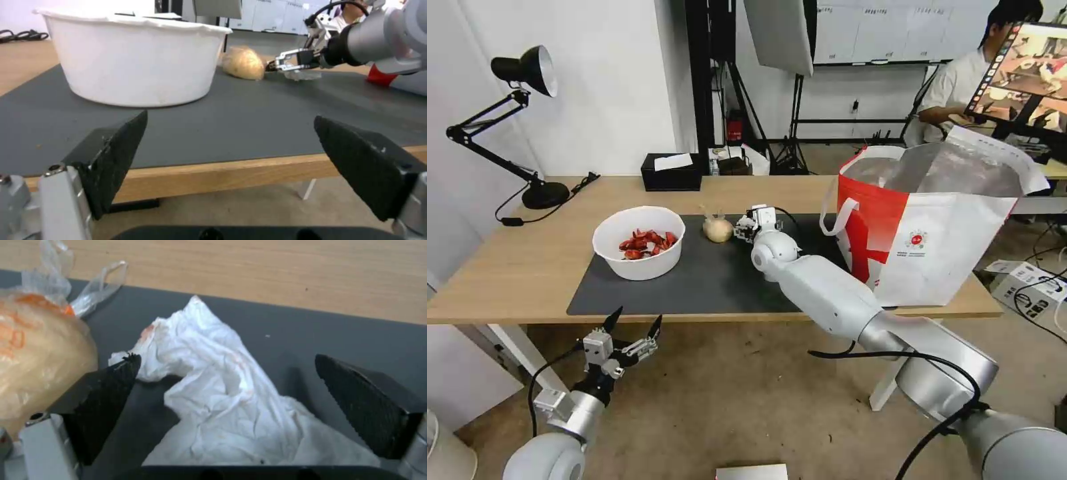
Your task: Pick up the trash from the table and place it into the takeout bag.
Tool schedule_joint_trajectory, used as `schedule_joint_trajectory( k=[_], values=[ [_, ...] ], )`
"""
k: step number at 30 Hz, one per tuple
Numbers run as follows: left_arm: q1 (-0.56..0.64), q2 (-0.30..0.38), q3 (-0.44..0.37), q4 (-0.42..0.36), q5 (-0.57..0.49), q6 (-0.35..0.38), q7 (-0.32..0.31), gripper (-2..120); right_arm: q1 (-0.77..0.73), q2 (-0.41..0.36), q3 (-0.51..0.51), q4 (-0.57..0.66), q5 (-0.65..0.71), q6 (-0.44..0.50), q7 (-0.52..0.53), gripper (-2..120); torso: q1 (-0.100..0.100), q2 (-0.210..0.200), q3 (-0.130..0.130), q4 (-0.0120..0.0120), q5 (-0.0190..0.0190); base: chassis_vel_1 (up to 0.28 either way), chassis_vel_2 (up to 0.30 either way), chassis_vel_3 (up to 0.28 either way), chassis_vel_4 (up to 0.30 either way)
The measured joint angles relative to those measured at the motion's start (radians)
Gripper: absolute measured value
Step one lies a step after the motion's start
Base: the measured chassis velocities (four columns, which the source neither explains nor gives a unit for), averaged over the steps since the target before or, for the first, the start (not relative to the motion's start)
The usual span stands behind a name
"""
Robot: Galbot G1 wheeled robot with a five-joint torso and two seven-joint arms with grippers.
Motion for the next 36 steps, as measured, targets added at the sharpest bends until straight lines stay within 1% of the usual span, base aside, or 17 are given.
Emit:
schedule_joint_trajectory(
  k=[6,9,10,13,14,16,18,19,21,22,26,28,29,32,33,34,36],
  values=[
    [-0.001,-0.007,0.005,-0.002,0.000,0.001,0.000,100,0.000,0.010,0.000,-0.010,0.001,-0.017,-0.001,97,0.000,0.000,0.000,0.0000,0.0000,0.000,0.000,0.000,0.000],
    [-0.001,-0.006,0.005,-0.002,0.000,0.001,0.000,100,0.000,0.014,0.001,-0.015,0.009,-0.030,-0.006,87,0.000,0.000,0.000,0.0001,0.0001,0.000,0.000,0.000,0.000],
    [-0.001,-0.006,0.005,-0.002,0.000,0.001,0.000,100,0.000,0.014,0.001,-0.015,0.009,-0.030,-0.006,87,0.000,0.000,0.000,0.0001,0.0001,0.000,0.000,0.000,0.000],
    [0.000,-0.005,0.002,-0.003,-0.001,0.001,0.000,100,-0.005,0.018,0.009,-0.020,0.013,-0.036,-0.009,72,0.000,0.000,0.000,0.0004,0.0002,0.000,0.000,0.000,0.000],
    [0.000,-0.005,0.002,-0.003,-0.001,0.001,0.000,100,-0.005,0.018,0.009,-0.020,0.013,-0.036,-0.009,72,0.000,0.000,0.000,0.0004,0.0002,0.000,0.000,0.000,0.000],
    [0.001,-0.005,0.001,-0.004,-0.001,0.001,0.000,100,-0.009,0.019,0.011,-0.017,0.016,-0.041,-0.010,63,0.000,0.000,-0.001,0.0006,0.0002,0.000,0.000,0.000,0.000],
    [0.001,-0.005,0.001,-0.004,-0.002,0.000,0.000,100,-0.011,0.019,0.011,-0.015,0.016,-0.042,-0.010,61,0.000,0.000,-0.001,0.0006,0.0003,0.000,0.000,0.000,0.000],
    [0.001,-0.006,0.001,-0.004,-0.002,0.000,0.000,100,-0.014,0.019,0.012,-0.013,0.017,-0.043,-0.009,52,0.000,0.001,-0.001,0.0008,0.0003,0.000,0.000,0.000,0.000],
    [0.001,-0.006,0.001,-0.004,-0.002,0.000,0.001,100,-0.015,0.018,0.012,-0.012,0.017,-0.043,-0.009,48,0.000,0.001,-0.001,0.0008,0.0003,0.000,0.000,0.000,0.000],
    [0.001,-0.007,0.001,-0.005,-0.002,-0.001,0.001,100,-0.018,0.017,0.013,-0.009,0.017,-0.042,-0.009,42,0.000,0.000,0.000,0.0010,0.0003,0.000,0.000,0.000,0.000],
    [0.001,-0.007,0.001,-0.006,-0.002,-0.002,0.000,100,-0.033,0.007,0.015,0.008,-0.002,-0.005,-0.011,28,0.000,0.000,0.000,0.0009,0.0003,0.000,0.000,0.000,0.000],
    [0.002,-0.006,0.000,-0.006,-0.002,-0.003,0.000,100,-0.045,-0.007,0.015,0.028,-0.024,0.019,-0.012,18,0.000,0.000,0.000,-0.0009,-0.0002,0.000,0.000,0.000,0.000],
    [0.002,-0.006,0.000,-0.006,-0.002,-0.003,0.000,100,-0.045,-0.007,0.015,0.028,-0.024,0.019,-0.012,18,0.000,0.000,0.000,-0.0009,-0.0002,0.000,0.000,0.000,0.000],
    [0.001,-0.006,0.001,-0.006,-0.002,-0.003,0.000,100,-0.066,-0.029,0.016,0.071,-0.047,0.053,-0.005,6,0.000,0.000,0.000,-0.0015,-0.0002,0.000,0.000,0.000,0.000],
    [0.001,-0.006,0.001,-0.006,-0.002,-0.003,0.000,100,-0.066,-0.029,0.016,0.071,-0.047,0.053,-0.005,6,0.000,0.000,0.000,-0.0015,-0.0002,0.000,0.000,0.000,0.000],
    [0.001,-0.007,0.002,-0.006,-0.002,-0.004,0.000,100,-0.077,-0.041,0.018,0.094,-0.060,0.071,-0.001,0,0.000,0.000,0.001,-0.0013,-0.0001,0.000,0.000,0.000,0.000],
    [0.000,-0.010,0.003,-0.007,-0.002,-0.004,0.000,100,-0.114,-0.080,0.030,0.184,-0.090,0.128,0.002,0,0.000,0.000,0.000,0.0003,-0.0001,0.000,0.000,0.000,0.000]
  ],
)
